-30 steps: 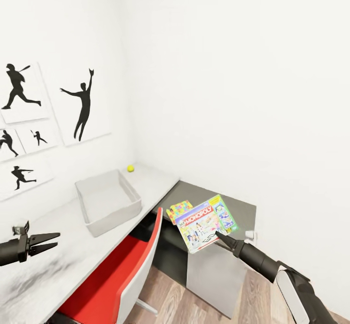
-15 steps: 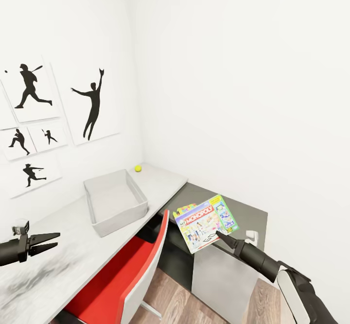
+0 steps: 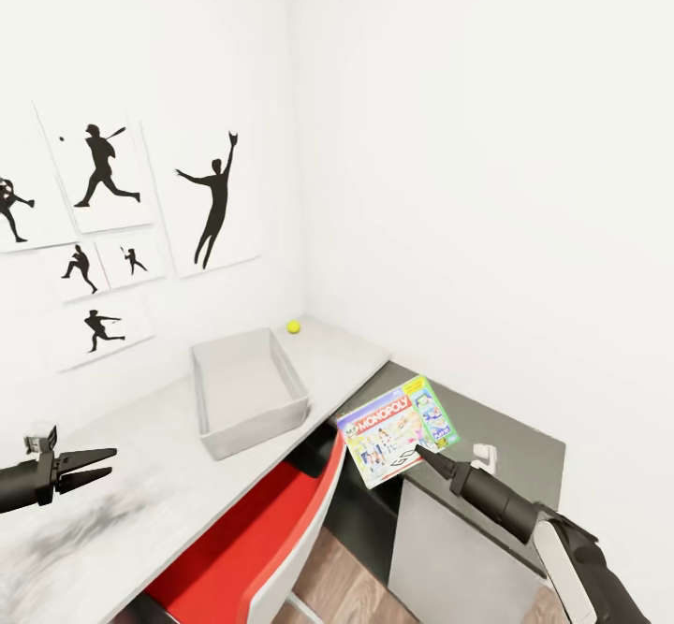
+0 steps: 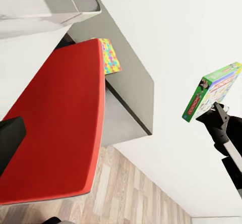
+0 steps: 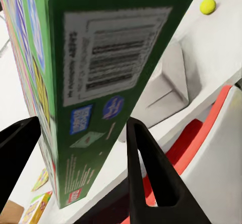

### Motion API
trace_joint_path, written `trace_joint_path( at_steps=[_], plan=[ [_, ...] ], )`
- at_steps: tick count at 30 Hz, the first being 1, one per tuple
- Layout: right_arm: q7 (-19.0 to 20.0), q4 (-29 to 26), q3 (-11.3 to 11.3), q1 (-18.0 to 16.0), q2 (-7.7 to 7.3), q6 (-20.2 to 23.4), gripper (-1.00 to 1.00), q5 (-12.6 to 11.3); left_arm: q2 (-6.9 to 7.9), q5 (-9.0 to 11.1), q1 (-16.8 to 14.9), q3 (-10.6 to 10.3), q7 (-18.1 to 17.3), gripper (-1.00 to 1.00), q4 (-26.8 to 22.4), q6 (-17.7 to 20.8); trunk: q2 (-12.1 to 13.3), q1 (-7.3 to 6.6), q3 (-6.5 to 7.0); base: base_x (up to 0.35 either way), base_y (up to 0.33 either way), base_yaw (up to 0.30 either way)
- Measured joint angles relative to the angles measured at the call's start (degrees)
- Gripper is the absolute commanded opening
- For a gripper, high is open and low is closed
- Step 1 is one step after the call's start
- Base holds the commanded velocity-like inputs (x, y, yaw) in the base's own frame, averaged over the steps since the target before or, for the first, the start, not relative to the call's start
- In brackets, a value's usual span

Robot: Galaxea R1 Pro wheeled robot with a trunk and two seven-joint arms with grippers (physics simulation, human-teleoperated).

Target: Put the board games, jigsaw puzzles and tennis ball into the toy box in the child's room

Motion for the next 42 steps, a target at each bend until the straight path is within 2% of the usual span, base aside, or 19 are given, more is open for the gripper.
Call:
trace_joint_path(
  at_steps=[12, 18, 31, 42],
  plan=[
    [-0.02, 0.01, 0.09, 0.01, 0.0, 0.06, -1.0, 0.05, -0.1, -0.01, 0.0, 0.0, -0.01, 1.0, 0.02, -0.04, 0.01, 0.0, 0.0, 0.267, -0.061, 0.293],
    [-0.03, 0.01, 0.74, 0.01, 0.0, 0.06, -1.0, 0.06, -0.13, -0.01, 0.0, 0.0, -0.01, 1.0, -0.01, -0.05, 0.01, 0.01, 0.0, 0.167, -0.003, 0.293],
    [-0.03, 0.01, 0.84, 0.0, 0.0, 0.06, -1.0, 0.06, -0.18, -0.01, 0.0, 0.0, -0.01, 1.0, -0.02, -0.06, 0.0, 0.01, 0.0, 0.141, 0.0, 0.293],
    [-0.03, 0.01, 0.77, 0.01, -0.01, 0.13, -1.0, 0.07, -0.19, -0.02, -0.01, -0.03, -0.01, 1.0, 0.0, -0.09, 0.01, 0.01, -0.02, 0.239, 0.0, 0.266]
  ],
)
